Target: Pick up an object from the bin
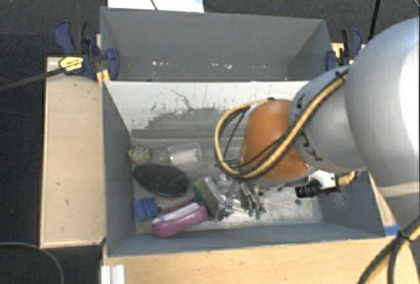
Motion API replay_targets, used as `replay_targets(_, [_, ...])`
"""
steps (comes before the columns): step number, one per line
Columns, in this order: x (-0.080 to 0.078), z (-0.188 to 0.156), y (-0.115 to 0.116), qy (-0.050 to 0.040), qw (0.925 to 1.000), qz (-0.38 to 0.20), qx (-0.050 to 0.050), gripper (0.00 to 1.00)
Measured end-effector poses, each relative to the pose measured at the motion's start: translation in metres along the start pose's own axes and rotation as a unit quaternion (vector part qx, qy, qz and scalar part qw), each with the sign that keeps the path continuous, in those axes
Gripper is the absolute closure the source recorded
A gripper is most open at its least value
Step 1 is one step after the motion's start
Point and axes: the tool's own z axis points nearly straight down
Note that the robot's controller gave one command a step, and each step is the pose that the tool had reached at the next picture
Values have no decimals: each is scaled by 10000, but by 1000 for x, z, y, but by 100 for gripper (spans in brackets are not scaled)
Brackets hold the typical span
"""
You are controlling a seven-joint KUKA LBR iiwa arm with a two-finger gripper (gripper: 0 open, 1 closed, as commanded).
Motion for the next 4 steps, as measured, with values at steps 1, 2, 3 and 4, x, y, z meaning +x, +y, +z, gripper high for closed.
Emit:
replay_targets(1, [-1, 1, 17, -45, 9995, -309, 23, 100])
replay_targets(2, [-5, 1, 31, -56, 9946, -1033, 31, 100])
replay_targets(3, [-5, 0, 31, -55, 9947, -1031, 31, 100])
replay_targets(4, [-5, 0, 31, -55, 9946, -1032, 31, 100])
